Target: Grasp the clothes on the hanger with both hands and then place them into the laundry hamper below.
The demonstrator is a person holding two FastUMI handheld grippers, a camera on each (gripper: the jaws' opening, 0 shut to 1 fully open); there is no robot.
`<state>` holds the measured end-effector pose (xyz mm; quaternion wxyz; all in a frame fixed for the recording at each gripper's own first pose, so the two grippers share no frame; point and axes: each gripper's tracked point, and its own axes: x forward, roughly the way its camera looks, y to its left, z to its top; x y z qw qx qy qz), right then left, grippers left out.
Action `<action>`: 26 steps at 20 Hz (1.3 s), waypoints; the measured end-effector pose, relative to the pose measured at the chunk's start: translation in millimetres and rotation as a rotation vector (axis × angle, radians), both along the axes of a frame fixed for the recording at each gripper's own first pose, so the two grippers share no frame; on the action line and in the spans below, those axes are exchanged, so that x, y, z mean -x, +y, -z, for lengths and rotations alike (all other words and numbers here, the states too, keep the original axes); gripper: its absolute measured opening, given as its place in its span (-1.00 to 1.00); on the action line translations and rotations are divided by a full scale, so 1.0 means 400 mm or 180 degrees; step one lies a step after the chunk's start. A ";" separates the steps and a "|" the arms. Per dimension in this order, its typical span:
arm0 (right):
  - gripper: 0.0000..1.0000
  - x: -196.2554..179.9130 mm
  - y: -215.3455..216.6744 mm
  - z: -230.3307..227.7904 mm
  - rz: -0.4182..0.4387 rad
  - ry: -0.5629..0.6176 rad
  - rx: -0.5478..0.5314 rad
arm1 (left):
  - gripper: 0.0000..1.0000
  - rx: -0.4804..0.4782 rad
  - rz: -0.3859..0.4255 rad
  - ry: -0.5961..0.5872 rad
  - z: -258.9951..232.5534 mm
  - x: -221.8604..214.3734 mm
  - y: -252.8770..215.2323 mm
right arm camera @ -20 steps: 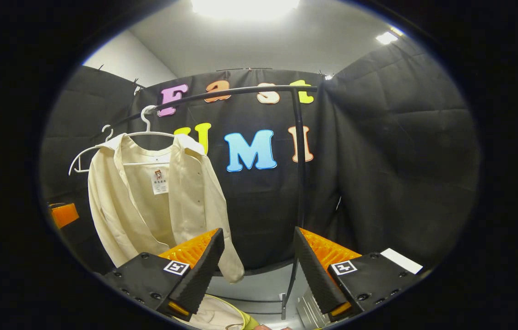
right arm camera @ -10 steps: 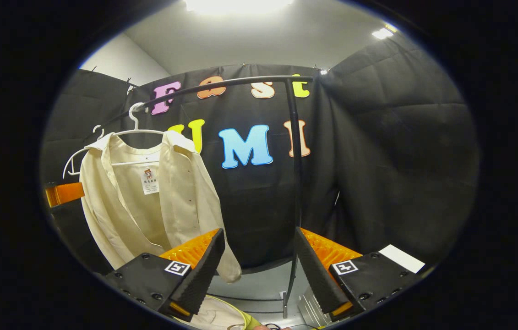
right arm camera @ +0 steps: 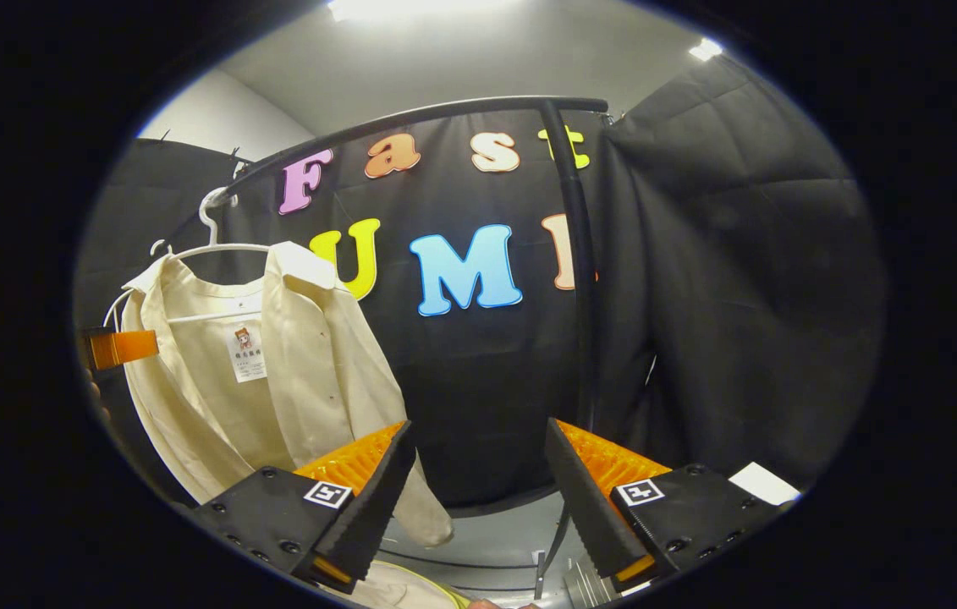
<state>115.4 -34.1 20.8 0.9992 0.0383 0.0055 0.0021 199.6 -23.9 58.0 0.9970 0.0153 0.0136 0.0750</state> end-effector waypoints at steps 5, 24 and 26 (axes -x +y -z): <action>0.96 -0.081 0.010 0.005 -0.0246 0.0027 0.0070 | 0.73 0.0005 -0.0317 0.0136 0.038 -0.084 0.032; 0.94 -0.206 0.127 0.046 -0.1078 0.0057 0.0256 | -0.80 0.0111 -0.1051 0.0052 0.054 -0.151 0.143; 0.95 -0.222 0.134 0.048 -0.1091 0.0066 0.0228 | -0.87 0.0246 -0.0867 -0.0001 0.050 -0.148 0.118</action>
